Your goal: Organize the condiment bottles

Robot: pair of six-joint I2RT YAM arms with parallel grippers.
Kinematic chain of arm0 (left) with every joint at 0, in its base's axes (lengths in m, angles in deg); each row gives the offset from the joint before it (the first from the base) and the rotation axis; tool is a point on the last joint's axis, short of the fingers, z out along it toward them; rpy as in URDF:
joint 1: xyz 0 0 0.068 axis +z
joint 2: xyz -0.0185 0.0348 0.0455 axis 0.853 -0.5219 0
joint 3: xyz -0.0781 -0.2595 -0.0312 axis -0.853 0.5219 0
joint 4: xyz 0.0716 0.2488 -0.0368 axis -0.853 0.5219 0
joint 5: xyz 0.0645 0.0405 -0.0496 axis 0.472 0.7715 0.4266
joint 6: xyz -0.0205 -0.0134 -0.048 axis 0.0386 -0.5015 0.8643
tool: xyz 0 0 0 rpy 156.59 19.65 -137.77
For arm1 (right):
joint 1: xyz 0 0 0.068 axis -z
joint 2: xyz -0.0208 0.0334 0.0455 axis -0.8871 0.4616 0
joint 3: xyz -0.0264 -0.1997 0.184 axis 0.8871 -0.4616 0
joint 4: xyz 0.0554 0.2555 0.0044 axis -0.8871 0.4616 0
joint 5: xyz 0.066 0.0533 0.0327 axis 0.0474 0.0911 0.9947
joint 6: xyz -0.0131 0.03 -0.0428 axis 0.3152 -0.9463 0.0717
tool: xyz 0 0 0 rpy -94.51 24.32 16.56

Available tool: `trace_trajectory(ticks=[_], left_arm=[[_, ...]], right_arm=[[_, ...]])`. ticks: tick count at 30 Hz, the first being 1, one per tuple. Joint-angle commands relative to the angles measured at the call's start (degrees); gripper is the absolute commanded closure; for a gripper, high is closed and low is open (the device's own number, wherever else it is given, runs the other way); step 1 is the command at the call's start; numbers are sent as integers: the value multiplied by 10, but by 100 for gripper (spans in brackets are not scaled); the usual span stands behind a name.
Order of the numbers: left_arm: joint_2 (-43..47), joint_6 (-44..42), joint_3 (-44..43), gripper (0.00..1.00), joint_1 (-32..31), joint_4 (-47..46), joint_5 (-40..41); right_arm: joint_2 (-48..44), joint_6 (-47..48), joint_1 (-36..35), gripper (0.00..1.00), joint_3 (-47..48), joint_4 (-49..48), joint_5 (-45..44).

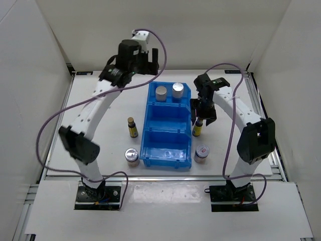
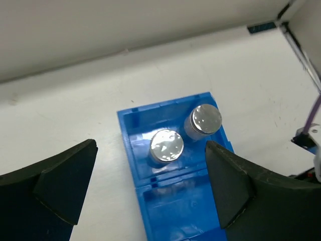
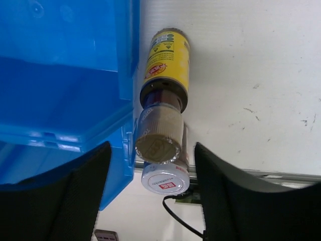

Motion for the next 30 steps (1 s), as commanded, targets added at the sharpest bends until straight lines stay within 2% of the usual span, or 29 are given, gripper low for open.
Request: trace_trajectory(ticks=[1,4,6,7,9,11,12,13,17,22,30], left_arm=[[90,-34,101,0,1,10,48],[178,-51,213,0,1,10,82],[247,-60,275,0,-22,10,140],[267,-74,333,0,-36,10,187],[321,-82,386,0,-83,10,233],[348,-82,450,0,-125,10,285],[369,-77,466,0,-136,10,304],[376,-71,487,0,-144,10,341],[383,-56,498,0,-154,10,379],[365,-4,512,0,-154,28,368],[365,33,500,0,-154,33,362]], right_arm=[[5,-7,-1,33,1,12,-8],[20,-7,-1,39,11,12,-8],[28,-2,-1,42,18,12,-8],[36,-2,-1,47,18,12,-8],[43,3,-1,51,25,12,-8],[58,3,-1,59,30,12,-8],[58,9,-1,63,36,12,-8],[65,9,-1,75,45,12,-8],[70,4,-1,100,79,38,-23],[29,-20,-22,100,141,81,-87],[13,-31,-98,100,230,108,-92]])
